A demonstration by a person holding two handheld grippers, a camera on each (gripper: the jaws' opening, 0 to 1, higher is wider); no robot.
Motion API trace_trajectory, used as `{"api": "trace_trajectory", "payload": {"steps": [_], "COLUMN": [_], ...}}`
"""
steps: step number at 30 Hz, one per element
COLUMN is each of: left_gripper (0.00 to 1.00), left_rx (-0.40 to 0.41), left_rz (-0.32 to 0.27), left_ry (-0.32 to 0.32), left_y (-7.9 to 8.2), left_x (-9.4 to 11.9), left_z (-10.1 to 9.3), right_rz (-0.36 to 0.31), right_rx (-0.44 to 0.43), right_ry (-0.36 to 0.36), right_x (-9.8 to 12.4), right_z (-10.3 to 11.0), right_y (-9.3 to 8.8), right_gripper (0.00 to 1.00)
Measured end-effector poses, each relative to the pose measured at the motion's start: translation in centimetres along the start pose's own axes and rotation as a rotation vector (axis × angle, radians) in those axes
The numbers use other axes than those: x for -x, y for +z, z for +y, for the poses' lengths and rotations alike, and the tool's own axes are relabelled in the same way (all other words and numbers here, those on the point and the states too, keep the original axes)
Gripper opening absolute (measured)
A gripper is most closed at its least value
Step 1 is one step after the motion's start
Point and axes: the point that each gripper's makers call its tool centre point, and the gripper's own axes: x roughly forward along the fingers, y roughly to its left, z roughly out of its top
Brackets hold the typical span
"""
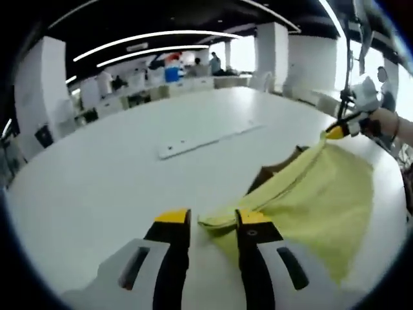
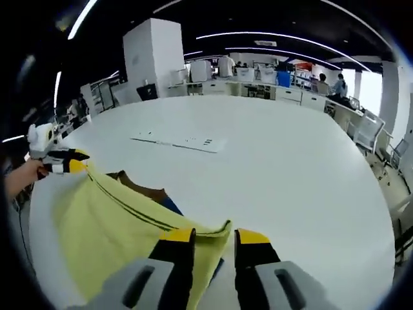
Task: Fold the garment on the visible template until the final outline fits inside the template.
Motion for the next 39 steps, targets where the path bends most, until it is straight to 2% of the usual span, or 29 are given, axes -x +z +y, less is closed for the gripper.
{"api": "trace_trajectory", "payload": {"steps": [3, 6, 9, 13, 19, 22, 24, 27, 31, 39], "left_gripper": [0.31, 0.32, 0.32, 0.3, 0.28, 0.25, 0.19, 0.15, 0.08, 0.01], "left_rx": [-0.049, -0.147, -0.171, -0.16, -0.127, -0.131, -0.132, -0.153, -0.077, 0.0], "left_rz": [0.016, 0.049, 0.06, 0.077, 0.055, 0.037, 0.042, 0.064, 0.053, 0.066], "left_ry": [-0.033, -0.04, -0.058, -0.036, -0.014, -0.036, -0.051, -0.04, -0.028, 0.001], "left_y": [-0.4, -1.1, -1.2, -1.8, -1.1, -0.7, -0.6, -1.0, -0.7, -0.7], "left_x": [0.0, -0.3, -0.3, -0.8, -2.0, -2.9, -3.3, -3.9, -4.4, -4.5], "left_z": [-0.3, -0.1, -0.4, 0.5, 1.0, 0.6, 0.3, 0.5, 1.1, 1.1], "right_rz": [0.019, 0.034, 0.036, 0.046, -0.018, -0.034, -0.034, -0.039, -0.036, -0.034], "right_rx": [0.039, 0.097, 0.124, 0.134, -0.033, -0.119, -0.145, -0.165, -0.199, -0.221], "right_ry": [0.009, 0.019, 0.031, 0.015, -0.028, -0.028, -0.033, -0.046, -0.066, -0.096], "right_x": [-0.2, -0.5, -0.2, -0.4, -2.0, -2.6, -2.8, -3.0, -3.2, -3.3], "right_z": [0.0, 0.0, 0.4, -0.2, -1.1, -1.3, -1.5, -1.8, -2.1, -2.3], "right_y": [-0.5, -0.8, -0.8, -1.1, -0.1, 0.1, 0.0, 0.1, 0.0, -0.1], "right_gripper": [0.23, 0.24, 0.26, 0.26, 0.26, 0.25, 0.24, 0.2, 0.12, 0.0]}}
